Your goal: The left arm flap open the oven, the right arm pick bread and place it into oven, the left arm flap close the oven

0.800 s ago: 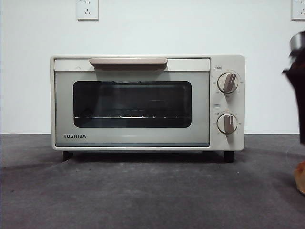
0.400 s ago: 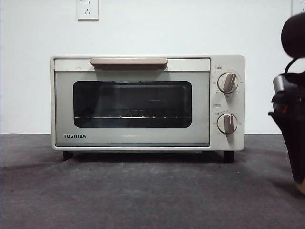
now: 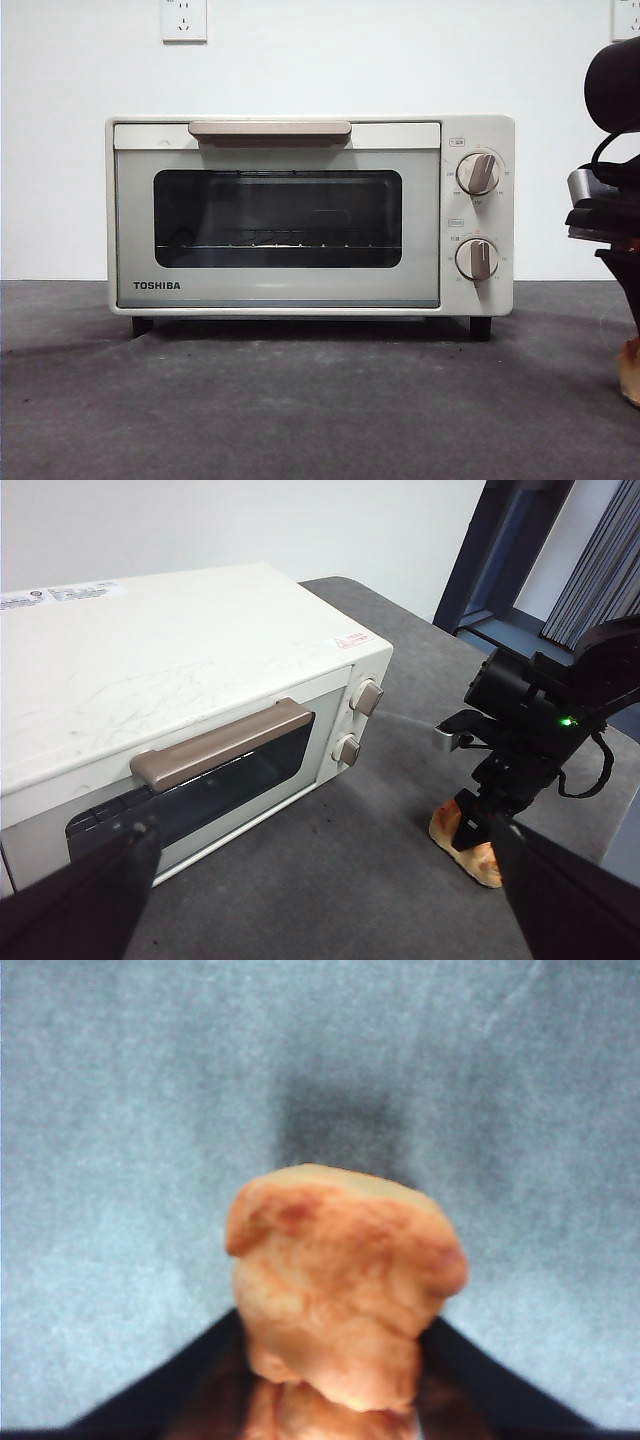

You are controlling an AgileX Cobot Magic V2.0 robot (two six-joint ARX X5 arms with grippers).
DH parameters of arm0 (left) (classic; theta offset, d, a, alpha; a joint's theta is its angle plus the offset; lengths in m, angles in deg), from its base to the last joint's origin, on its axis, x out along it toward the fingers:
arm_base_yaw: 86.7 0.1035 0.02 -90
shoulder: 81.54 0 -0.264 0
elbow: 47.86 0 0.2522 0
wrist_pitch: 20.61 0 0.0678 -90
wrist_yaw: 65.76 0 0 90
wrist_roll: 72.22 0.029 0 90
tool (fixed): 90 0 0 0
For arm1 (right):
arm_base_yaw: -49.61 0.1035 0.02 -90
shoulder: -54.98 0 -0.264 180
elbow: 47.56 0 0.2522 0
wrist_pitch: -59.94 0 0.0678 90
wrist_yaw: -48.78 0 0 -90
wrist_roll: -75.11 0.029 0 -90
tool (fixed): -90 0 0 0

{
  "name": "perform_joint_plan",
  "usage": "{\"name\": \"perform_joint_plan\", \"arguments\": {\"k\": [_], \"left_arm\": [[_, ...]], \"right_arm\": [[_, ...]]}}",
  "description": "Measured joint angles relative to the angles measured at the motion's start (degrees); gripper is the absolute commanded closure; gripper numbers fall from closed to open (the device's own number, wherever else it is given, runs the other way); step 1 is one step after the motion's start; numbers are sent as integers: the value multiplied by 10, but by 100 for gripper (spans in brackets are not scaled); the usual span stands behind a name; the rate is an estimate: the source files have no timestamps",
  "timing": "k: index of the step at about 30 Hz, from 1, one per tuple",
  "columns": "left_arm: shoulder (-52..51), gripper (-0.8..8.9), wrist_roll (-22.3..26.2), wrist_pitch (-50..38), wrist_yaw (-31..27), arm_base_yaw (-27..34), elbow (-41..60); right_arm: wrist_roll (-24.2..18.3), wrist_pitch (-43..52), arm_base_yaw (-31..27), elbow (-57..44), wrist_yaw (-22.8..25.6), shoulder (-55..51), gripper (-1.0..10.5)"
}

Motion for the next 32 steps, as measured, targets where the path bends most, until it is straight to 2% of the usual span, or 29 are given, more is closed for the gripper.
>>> {"name": "perform_joint_plan", "arguments": {"k": [6,10,17,25,32], "left_arm": [[0,489,0,7,0,0,0],[8,663,-3,7,-1,0,0],[54,798,-36,16,-10,-1,-5],[170,798,-43,88,-16,-1,-82],[326,798,-31,163,-27,-22,-195]], "right_arm": [[-6,-26,0,0,-41,-31,804],[-7,-36,0,0,-101,-110,807],[-7,-47,0,0,-184,-277,807],[-7,-46,0,0,-202,-441,807],[-7,-29,0,1,-202,-520,807]]}}
